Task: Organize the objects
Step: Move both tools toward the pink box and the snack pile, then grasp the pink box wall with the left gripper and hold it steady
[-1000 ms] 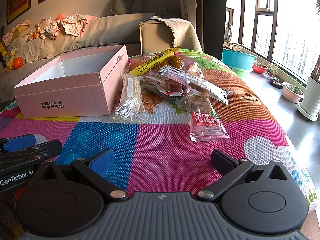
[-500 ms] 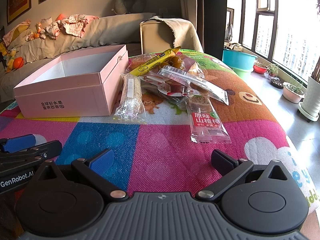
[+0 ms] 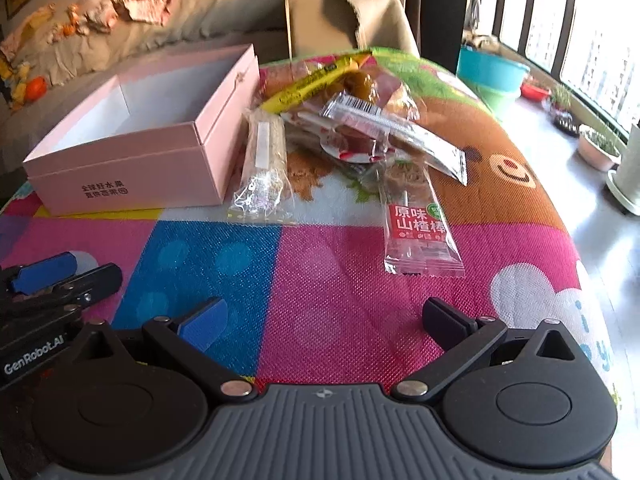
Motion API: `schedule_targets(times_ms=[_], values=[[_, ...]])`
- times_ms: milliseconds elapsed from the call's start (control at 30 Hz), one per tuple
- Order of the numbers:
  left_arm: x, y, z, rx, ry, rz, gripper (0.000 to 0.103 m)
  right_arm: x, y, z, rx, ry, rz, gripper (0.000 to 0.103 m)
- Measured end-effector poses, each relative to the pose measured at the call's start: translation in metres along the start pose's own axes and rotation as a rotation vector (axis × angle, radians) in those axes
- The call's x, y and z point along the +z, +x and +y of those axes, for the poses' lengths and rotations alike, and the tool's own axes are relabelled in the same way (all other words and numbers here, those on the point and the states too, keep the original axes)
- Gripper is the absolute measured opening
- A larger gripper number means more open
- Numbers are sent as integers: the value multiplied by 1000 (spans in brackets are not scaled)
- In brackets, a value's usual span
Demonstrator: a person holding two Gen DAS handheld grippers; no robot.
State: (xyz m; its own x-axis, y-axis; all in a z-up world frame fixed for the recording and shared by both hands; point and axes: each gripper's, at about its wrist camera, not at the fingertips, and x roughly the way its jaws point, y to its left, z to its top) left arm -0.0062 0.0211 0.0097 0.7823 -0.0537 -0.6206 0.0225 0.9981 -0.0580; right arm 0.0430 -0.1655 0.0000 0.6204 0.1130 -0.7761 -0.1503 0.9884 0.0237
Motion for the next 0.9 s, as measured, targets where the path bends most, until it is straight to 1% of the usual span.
schedule_targets(times_ms=[67,133,233,300,333,400,467,533,567,600,633,700,767,800,867,900], values=[[3,-2,3,-10,-9,5,55,3,1,0,7,-19,24,103],[8,-5,6,-24,-18,0,55,5,2,-3,19,-11,34,103],[21,-13,13,-39,-26,-35,55,-1,-2,-1,18,-25,4,103],[35,-19,24,-30,-30,-70,55,-3,-6,0,40,-39,-7,103],[42,-21,30,-18,-40,-91,55,-2,-11,-1,64,-43,-30,103],[59,-23,47,19,-80,-135,55,-1,-27,-3,76,-46,-119,103],[75,-16,65,59,-113,-159,55,3,-45,-4,64,-70,-229,103],[88,-4,77,92,-105,-178,55,9,-61,-9,40,-78,-342,103],[92,2,81,107,-95,-188,55,13,-67,-12,34,-77,-378,103],[97,8,84,120,-84,-189,55,18,-71,-16,30,-77,-403,103],[101,16,87,128,-77,-178,55,25,-71,-20,27,-82,-410,103],[107,32,93,130,-80,-141,55,37,-70,-28,20,-98,-401,103],[109,48,99,136,-95,-97,53,48,-64,-35,-12,-121,-395,103],[107,54,101,132,-97,-77,52,52,-59,-38,-27,-138,-390,103],[104,64,104,95,-98,-32,52,59,-48,-43,-41,-188,-374,103],[101,67,105,81,-99,-19,50,63,-40,-46,-37,-204,-345,103]])
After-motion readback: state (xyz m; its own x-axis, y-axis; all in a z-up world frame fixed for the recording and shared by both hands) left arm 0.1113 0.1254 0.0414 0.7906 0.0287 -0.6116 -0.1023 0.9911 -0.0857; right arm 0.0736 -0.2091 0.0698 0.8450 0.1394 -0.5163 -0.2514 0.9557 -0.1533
